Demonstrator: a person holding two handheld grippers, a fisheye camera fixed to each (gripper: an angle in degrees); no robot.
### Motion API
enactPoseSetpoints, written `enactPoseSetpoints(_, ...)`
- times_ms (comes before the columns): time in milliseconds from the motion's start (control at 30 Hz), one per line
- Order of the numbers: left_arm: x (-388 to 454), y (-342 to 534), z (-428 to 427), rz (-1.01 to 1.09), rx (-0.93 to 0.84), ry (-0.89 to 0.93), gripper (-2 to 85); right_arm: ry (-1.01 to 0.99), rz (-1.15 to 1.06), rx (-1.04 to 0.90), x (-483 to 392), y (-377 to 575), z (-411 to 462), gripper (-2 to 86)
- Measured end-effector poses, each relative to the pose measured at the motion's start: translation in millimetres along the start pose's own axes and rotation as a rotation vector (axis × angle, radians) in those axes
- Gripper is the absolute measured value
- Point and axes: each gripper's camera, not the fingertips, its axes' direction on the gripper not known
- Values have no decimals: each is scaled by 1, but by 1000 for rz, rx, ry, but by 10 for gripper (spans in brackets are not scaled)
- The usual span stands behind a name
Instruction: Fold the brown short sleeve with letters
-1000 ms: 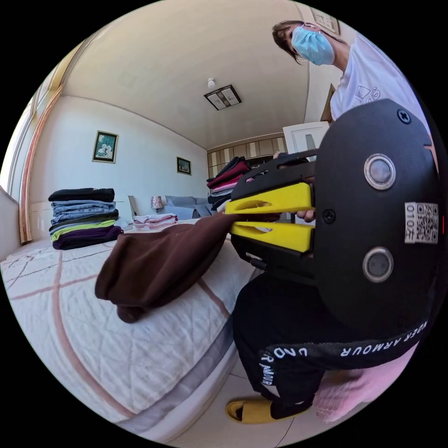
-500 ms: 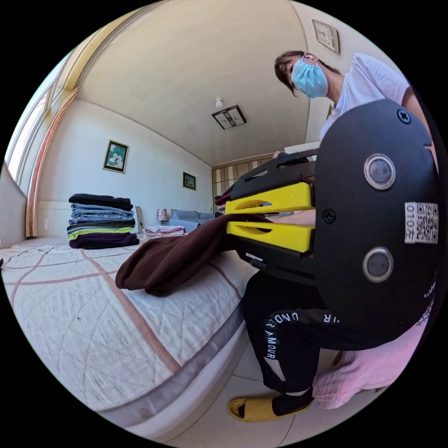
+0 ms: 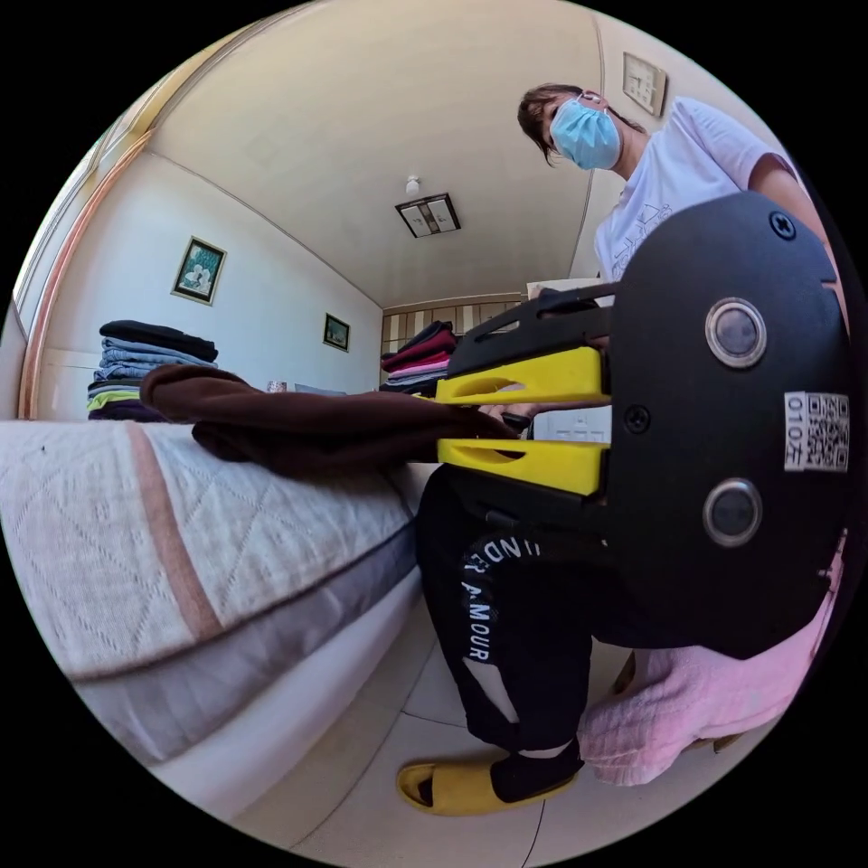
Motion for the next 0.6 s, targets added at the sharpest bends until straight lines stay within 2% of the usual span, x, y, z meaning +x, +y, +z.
enactPoseSetpoints(200,28,-7,16,97,-111,-165,61,17,-25,-43,-7,2,13,105)
enactPoseSetpoints(433,81,-10,35,166,-165,-107,58,-9,-17,-87,-5,8,32,114)
enactPoseSetpoints(600,133,-19,16,194,-158,-38,61,-82,-27,-76,-7,0,41,126)
